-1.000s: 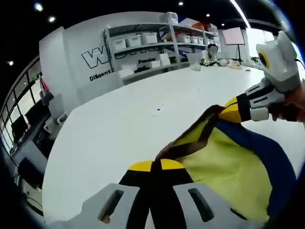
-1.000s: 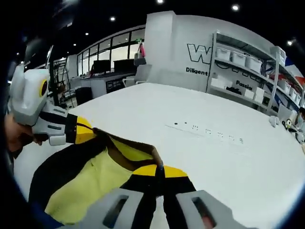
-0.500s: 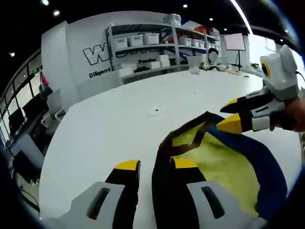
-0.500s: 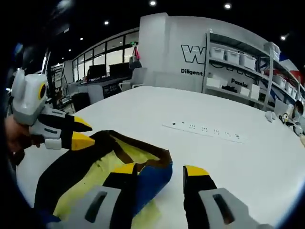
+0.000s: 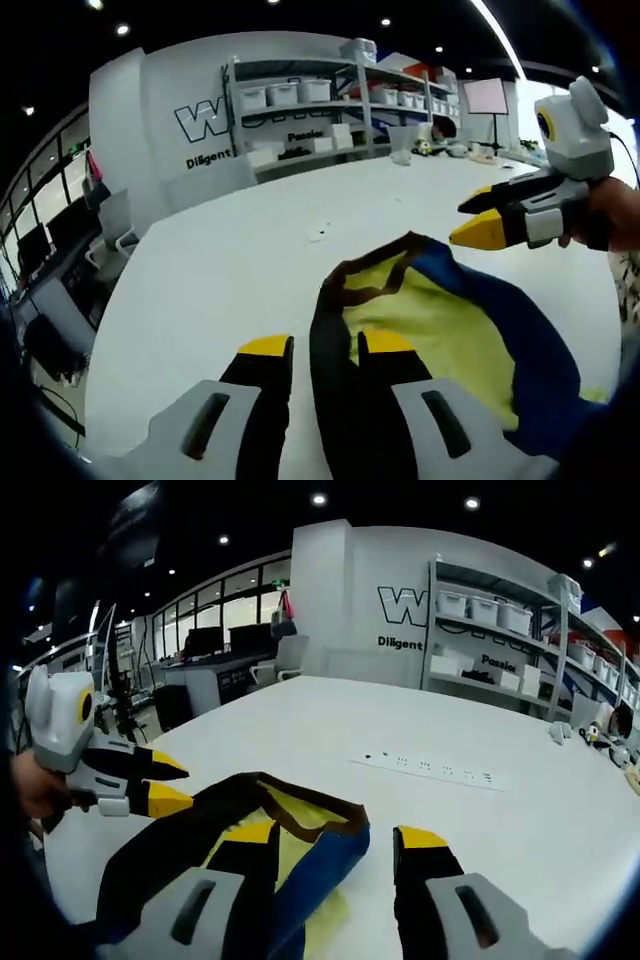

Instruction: Fold the garment on the visible template until the final outline fits inside the template.

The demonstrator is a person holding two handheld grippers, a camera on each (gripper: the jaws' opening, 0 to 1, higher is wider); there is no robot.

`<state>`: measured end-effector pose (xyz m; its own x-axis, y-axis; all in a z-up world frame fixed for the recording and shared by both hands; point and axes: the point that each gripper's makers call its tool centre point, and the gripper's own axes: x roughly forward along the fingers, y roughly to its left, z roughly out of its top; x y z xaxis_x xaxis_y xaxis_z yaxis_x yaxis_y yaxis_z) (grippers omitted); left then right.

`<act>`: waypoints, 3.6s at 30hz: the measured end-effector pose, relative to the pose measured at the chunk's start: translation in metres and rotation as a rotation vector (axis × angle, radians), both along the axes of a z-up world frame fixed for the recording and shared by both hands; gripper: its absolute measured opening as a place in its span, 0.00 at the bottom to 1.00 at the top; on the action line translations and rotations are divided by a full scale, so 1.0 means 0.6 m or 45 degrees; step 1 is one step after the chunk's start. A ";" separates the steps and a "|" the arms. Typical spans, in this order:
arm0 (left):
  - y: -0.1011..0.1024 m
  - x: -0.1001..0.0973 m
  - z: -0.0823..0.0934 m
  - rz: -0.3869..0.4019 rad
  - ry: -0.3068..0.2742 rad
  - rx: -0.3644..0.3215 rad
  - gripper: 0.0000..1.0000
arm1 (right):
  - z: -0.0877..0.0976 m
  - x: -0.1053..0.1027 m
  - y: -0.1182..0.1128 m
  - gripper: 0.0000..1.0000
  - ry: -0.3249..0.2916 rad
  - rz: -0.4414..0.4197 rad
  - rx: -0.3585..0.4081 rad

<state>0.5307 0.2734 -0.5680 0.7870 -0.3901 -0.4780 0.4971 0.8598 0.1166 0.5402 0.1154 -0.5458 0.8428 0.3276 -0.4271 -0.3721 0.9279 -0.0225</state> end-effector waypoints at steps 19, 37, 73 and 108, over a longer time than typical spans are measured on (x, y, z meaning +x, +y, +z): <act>0.075 -0.104 -0.025 0.112 0.047 -0.058 0.21 | 0.005 -0.086 0.019 0.41 0.028 -0.001 0.029; 0.098 -0.173 -0.077 0.120 0.172 -0.077 0.20 | -0.045 -0.177 0.045 0.41 0.126 0.057 0.015; 0.077 -0.224 -0.073 0.209 0.302 -0.322 0.00 | -0.096 -0.276 0.070 0.00 0.329 0.160 0.070; 0.232 -0.120 -0.080 0.466 0.241 -0.131 0.00 | -0.036 -0.276 -0.037 0.00 0.384 -0.066 0.307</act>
